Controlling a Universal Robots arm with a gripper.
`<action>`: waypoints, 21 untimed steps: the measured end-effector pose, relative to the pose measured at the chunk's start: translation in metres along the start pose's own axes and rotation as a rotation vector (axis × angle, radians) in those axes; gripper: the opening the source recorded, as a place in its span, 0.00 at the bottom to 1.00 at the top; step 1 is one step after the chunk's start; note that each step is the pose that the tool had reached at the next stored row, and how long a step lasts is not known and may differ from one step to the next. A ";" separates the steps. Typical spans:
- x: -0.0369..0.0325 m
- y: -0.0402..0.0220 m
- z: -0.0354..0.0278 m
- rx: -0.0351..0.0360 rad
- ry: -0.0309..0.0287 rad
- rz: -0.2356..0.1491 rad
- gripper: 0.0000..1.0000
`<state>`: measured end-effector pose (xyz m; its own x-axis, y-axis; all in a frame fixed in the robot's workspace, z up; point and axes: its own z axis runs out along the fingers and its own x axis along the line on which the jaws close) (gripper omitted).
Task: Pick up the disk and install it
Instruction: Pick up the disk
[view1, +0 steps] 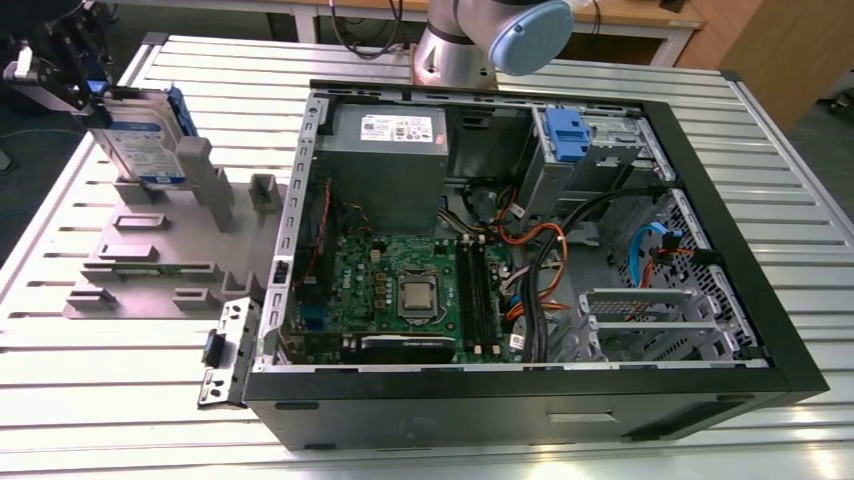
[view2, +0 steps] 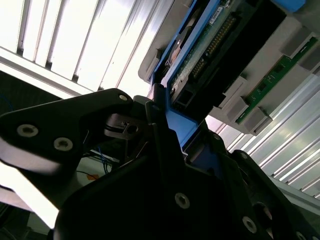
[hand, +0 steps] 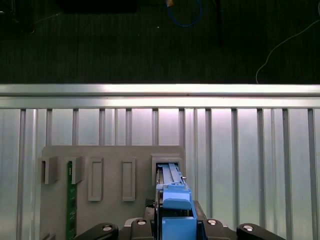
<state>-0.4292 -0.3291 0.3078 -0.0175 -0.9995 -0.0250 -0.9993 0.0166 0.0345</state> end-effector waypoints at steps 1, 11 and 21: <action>0.0000 0.0000 -0.0005 -0.0002 0.0001 0.000 0.36; -0.0001 0.0002 -0.0057 0.0002 -0.0001 0.000 0.36; -0.0002 0.0003 -0.0074 -0.0001 0.0001 0.000 0.36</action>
<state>-0.4292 -0.3291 0.3152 -0.0174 -0.9995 -0.0249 -0.9993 0.0166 0.0345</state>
